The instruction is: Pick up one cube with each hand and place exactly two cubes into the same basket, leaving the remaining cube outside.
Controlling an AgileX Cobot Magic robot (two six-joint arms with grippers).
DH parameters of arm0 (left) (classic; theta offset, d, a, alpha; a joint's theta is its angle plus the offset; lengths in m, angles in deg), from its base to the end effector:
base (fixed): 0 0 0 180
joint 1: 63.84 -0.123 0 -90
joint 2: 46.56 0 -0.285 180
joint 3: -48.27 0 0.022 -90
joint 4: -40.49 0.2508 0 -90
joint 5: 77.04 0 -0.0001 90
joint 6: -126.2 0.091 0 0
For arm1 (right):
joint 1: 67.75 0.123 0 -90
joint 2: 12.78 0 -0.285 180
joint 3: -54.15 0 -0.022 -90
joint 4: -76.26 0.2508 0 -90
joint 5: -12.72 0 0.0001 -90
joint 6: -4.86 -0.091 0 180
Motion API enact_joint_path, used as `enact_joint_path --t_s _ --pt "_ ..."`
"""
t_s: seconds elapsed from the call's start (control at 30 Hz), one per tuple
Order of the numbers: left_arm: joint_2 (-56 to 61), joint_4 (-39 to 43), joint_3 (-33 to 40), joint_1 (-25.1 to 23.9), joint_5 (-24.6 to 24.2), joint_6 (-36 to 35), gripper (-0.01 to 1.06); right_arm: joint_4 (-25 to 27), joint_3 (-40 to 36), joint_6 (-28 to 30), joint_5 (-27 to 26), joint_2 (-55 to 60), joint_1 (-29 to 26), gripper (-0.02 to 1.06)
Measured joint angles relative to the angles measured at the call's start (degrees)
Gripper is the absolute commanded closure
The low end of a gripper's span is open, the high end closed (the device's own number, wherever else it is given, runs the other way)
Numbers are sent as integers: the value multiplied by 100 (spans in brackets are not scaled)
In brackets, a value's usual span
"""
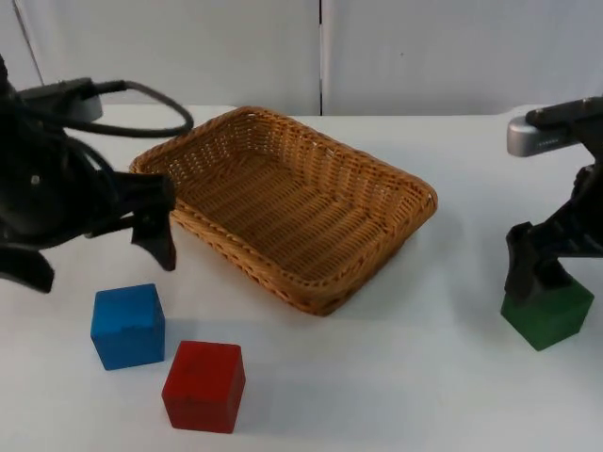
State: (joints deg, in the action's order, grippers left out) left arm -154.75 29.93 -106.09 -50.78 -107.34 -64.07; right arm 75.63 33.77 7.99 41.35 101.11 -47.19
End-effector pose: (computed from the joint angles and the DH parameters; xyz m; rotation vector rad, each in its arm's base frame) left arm 0.3005 -0.0784 0.1489 -0.1407 2.8810 -0.2438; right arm 0.3157 0.1179 0.1373 -0.5963 2.7819 0.0554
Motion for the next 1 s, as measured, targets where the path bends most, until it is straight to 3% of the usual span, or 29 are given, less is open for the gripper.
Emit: enact_joint_path --t_s 0.17,1.0 --pt "-297 317 0 11 -14 -362 4 0 0 -15 -131 11 0 2" --pt "-1072 294 -4 49 653 -317 4 0 12 -76 -668 707 0 2"
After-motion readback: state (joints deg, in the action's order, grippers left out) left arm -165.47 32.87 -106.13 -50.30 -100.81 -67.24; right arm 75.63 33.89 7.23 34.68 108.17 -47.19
